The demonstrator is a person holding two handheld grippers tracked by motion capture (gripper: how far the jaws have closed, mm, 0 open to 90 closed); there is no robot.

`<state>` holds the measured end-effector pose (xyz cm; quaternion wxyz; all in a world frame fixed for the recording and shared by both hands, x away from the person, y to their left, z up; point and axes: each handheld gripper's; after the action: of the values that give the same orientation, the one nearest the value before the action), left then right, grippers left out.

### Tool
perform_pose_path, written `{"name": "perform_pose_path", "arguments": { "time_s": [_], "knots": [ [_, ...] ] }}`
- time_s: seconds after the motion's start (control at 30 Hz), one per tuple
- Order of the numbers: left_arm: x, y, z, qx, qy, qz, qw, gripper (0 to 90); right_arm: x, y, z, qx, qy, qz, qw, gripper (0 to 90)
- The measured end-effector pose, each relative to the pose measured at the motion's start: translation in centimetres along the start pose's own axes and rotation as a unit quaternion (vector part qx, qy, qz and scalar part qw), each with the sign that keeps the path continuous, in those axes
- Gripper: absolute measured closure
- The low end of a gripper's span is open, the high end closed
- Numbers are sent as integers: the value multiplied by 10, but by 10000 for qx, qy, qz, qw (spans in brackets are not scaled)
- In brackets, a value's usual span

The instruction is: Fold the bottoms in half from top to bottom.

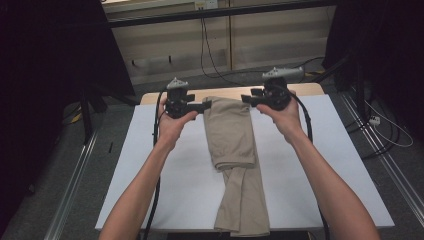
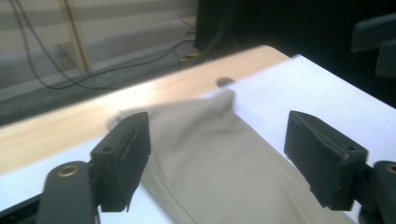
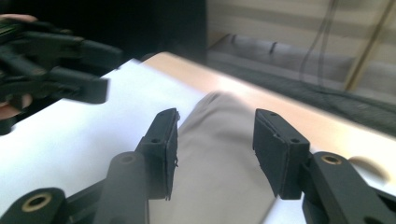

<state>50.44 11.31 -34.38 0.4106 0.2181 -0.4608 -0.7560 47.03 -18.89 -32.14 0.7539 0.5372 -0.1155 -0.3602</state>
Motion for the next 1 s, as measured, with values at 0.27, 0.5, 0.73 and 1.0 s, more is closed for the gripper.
{"name": "perform_pose_path", "arguments": {
  "time_s": [0.27, 0.5, 0.73, 1.0],
  "knots": [
    [22, -54, 25, -188, -184, -23, 9997, 146, -50, -75, 9, -531, 726, 167, 9958, 560],
    [41, -93, 51, -370, -321, -208, 9986, 121, -96, -124, 17, -1014, 1229, 272, 9869, 656],
    [57, -125, 69, -561, -468, -346, 9967, 122, -142, -163, 20, -1548, 1773, 671, 9696, 736],
    [72, -146, 81, -760, -628, -381, 9944, 130, -171, -185, 24, -1885, 1913, 948, 9586, 622]
  ]
}}
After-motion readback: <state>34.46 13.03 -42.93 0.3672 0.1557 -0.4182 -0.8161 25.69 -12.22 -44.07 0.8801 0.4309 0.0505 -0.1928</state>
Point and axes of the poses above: each handheld gripper's, and its own axes: z roughly backward along the jaws, y roughly out of its top, x roughly to its right, and after that the axes turned 12 degrees about y, right-handed
